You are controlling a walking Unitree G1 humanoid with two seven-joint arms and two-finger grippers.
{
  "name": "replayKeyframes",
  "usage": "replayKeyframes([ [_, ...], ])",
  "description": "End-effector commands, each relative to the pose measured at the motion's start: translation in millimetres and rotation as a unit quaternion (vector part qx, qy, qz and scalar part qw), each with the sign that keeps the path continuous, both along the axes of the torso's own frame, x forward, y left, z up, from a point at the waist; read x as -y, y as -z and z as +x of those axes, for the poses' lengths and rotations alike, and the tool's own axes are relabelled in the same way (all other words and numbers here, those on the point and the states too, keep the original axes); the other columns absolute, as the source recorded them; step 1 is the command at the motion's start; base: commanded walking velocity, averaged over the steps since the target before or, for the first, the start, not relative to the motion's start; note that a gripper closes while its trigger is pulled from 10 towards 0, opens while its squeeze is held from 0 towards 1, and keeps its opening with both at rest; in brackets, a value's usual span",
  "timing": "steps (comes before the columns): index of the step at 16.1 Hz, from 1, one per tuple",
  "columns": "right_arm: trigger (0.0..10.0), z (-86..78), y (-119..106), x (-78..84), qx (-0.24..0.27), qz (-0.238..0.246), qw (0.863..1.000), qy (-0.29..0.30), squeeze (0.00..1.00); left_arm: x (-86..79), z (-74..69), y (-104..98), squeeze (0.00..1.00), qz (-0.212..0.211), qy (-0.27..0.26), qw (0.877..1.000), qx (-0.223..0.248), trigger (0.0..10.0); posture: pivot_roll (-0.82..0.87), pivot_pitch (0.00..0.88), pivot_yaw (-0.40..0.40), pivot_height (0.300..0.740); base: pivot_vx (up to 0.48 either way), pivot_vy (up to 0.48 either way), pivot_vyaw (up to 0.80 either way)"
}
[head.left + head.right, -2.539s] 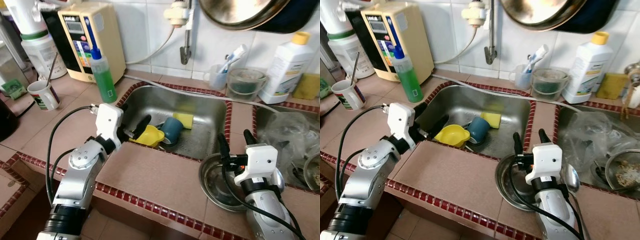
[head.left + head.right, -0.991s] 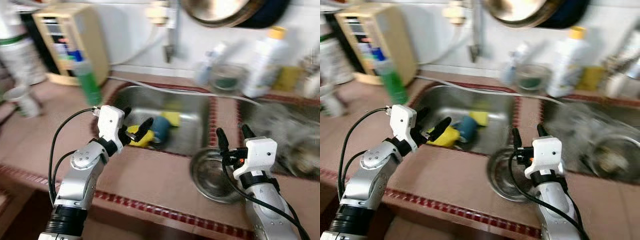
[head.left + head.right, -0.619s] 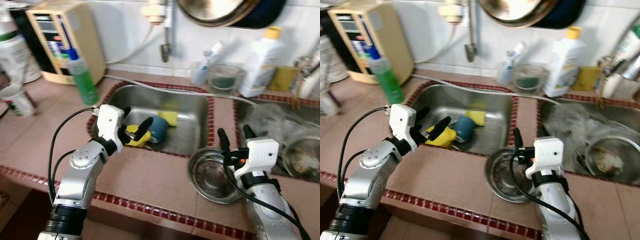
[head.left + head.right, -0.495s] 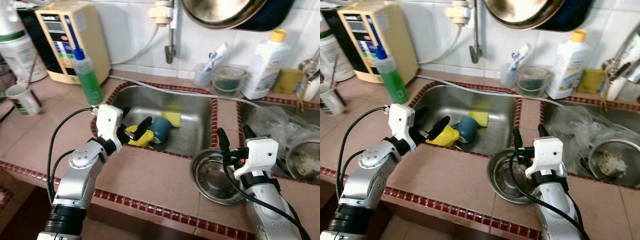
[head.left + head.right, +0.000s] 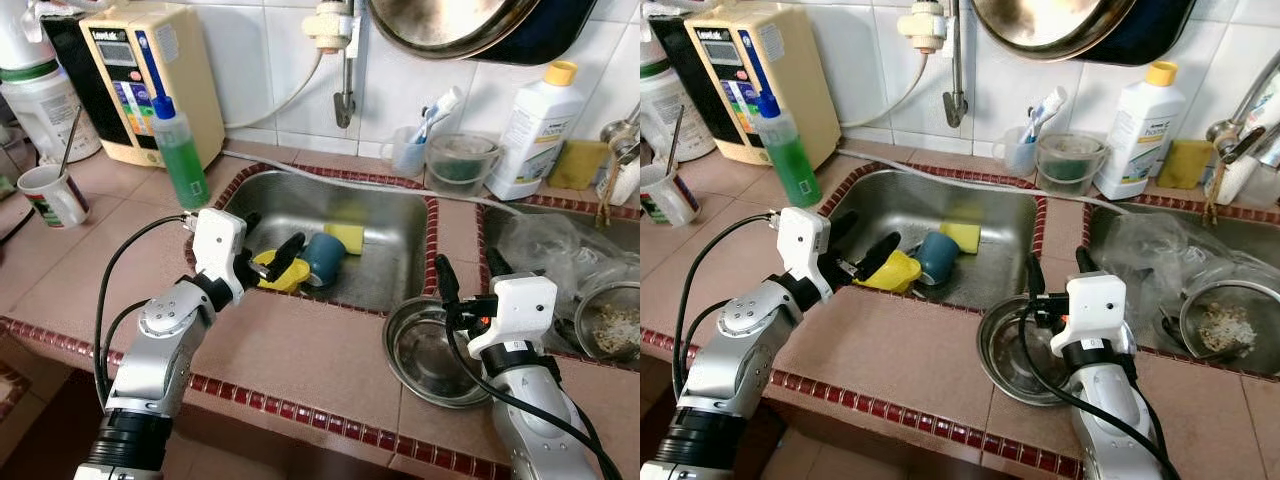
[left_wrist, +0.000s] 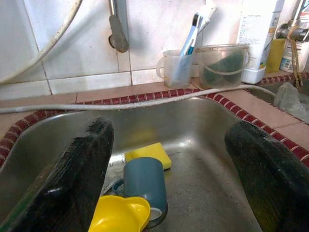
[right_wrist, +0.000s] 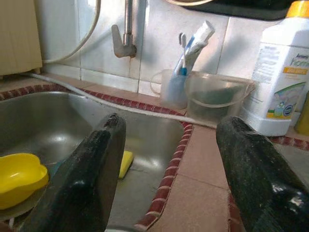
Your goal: Kitchen organization
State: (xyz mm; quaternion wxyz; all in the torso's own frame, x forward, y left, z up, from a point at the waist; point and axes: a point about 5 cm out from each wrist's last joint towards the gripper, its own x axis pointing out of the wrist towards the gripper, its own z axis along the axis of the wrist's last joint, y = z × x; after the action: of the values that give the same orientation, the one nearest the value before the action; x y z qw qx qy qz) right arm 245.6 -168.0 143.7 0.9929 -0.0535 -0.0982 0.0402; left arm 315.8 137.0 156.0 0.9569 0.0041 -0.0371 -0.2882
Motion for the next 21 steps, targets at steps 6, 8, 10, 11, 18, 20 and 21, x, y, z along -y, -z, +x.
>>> replayKeyframes([
  [6,10.0,1.3,-2.1,-2.7,0.005,0.000,1.000,-0.007,0.00,-0.6,0.2,-3.7,0.00,0.007,0.000,1.000,0.005,10.0,-0.15,0.015,0.064,0.740,-0.303,0.000,0.00],
  [8,10.0,1.6,-1.6,-4.0,0.005,-0.001,1.000,-0.009,0.00,0.1,0.0,-3.8,0.00,0.009,0.004,1.000,0.006,10.0,-0.15,0.014,0.064,0.740,-0.291,0.000,0.00],
  [10,10.0,1.8,-0.1,-4.5,0.000,0.001,1.000,-0.009,0.00,-0.1,-0.1,-5.2,0.00,0.013,0.002,1.000,0.017,10.0,-0.15,0.012,0.065,0.740,0.000,0.000,0.00],
  [11,10.0,2.0,1.3,-4.4,-0.007,0.001,1.000,-0.007,0.00,-0.1,-0.1,-5.3,0.00,0.010,0.002,1.000,0.017,10.0,-0.15,0.010,0.067,0.740,0.000,0.000,0.00],
  [18,10.0,3.0,4.5,-6.0,-0.015,0.003,1.000,-0.012,0.00,0.9,1.0,-4.1,0.00,0.027,0.009,0.999,0.019,10.0,-0.15,0.000,0.071,0.740,0.000,0.000,-0.71],
  [20,10.0,3.2,4.4,-6.2,-0.016,0.001,1.000,-0.012,0.00,1.3,1.1,-4.8,0.00,0.029,0.012,0.999,0.025,10.0,-0.15,0.000,0.071,0.740,0.000,0.000,-0.68],
  [21,10.0,3.0,3.1,-6.8,-0.008,0.001,1.000,-0.015,0.00,1.9,0.5,-6.1,0.00,0.026,0.019,0.999,0.032,10.0,-0.15,0.000,0.070,0.740,0.000,0.000,-0.68],
])
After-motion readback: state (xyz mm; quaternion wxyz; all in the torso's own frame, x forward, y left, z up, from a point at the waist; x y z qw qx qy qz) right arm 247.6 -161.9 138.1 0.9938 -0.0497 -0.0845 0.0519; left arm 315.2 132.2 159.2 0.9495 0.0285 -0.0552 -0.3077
